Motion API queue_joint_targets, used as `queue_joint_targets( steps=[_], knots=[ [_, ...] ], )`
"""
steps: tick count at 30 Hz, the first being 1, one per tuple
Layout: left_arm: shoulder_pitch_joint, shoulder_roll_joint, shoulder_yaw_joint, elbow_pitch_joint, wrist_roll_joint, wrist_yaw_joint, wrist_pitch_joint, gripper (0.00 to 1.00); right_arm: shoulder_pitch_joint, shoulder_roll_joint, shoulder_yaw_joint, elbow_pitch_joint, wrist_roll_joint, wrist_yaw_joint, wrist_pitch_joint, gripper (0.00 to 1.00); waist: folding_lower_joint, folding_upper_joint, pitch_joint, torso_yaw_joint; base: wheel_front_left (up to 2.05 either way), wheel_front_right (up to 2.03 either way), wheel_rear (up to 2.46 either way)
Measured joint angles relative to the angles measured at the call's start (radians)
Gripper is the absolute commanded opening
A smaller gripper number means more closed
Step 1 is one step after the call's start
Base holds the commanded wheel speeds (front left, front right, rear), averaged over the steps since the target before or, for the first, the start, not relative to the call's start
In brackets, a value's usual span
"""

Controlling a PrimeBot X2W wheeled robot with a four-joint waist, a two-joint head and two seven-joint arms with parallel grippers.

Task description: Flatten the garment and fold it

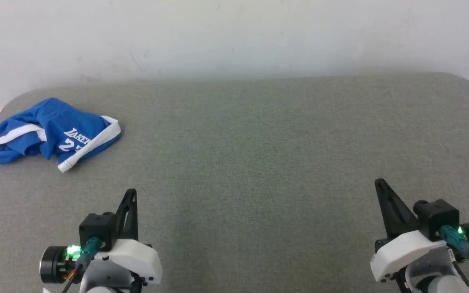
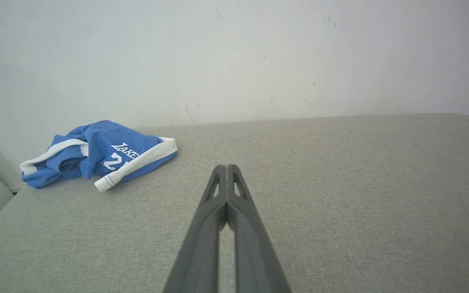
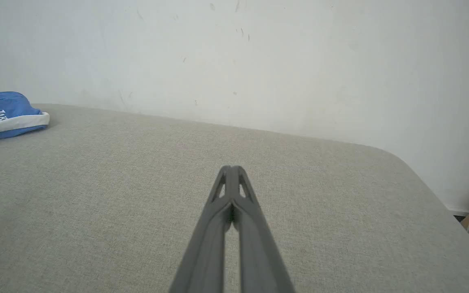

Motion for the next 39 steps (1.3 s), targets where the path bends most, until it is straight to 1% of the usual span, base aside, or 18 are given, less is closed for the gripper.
queue_joint_targets(
  steps=[38,39],
  knots=[
    [0.000,0.000,0.000,0.000,0.000,0.000,0.000,0.00,0.000,0.000,0.000,0.000,0.000,0.000,0.000,0.00,-0.0001,0.0000,0.000,0.000,0.00,0.00,0.00],
    [0.000,0.000,0.000,0.000,0.000,0.000,0.000,1.00,0.000,0.000,0.000,0.000,0.000,0.000,0.000,1.00,0.0000,0.0000,0.000,0.000,0.00,0.00,0.00]
  ],
)
